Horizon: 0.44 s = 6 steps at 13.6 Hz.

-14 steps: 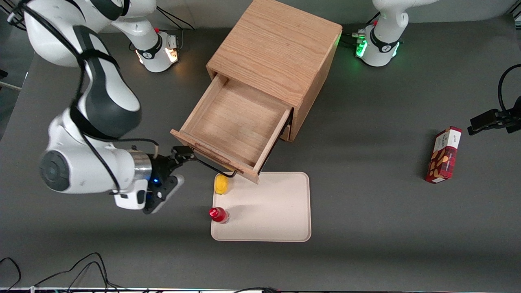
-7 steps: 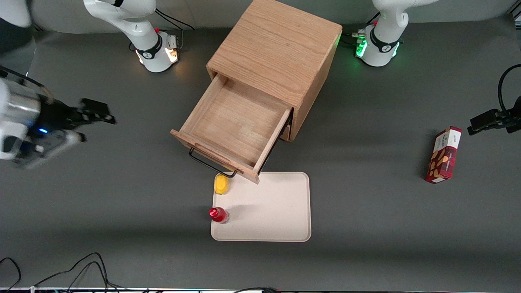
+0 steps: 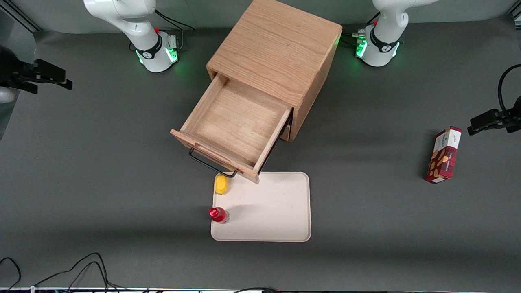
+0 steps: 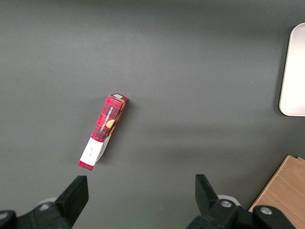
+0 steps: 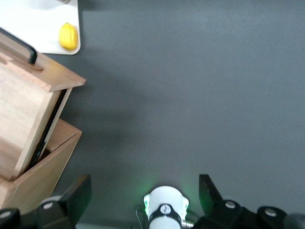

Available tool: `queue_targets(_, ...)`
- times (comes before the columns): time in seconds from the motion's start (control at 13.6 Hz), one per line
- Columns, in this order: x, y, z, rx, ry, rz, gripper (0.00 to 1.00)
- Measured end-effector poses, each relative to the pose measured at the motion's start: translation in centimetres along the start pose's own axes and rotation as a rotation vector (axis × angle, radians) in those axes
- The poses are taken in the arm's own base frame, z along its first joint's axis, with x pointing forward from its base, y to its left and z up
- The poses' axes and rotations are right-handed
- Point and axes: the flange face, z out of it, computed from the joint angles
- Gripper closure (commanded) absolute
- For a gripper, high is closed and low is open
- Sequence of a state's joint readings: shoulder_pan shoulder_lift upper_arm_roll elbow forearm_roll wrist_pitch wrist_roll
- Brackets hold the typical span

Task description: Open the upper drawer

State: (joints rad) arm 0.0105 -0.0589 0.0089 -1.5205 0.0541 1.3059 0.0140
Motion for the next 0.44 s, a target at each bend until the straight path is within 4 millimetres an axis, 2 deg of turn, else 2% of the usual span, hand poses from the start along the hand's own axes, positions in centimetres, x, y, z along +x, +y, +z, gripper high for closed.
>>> queue_targets(0.22, -1.4, -0.6, 5.3, -0.055, 0.052, 0.043, 0.00)
queue_targets(0.29, -1.4, -0.6, 5.8, -0.061, 0.061, 0.046, 0.00)
queue_targets(0.44, -1.0, -0.5, 5.5, -0.062, 0.068, 0.060, 0.00)
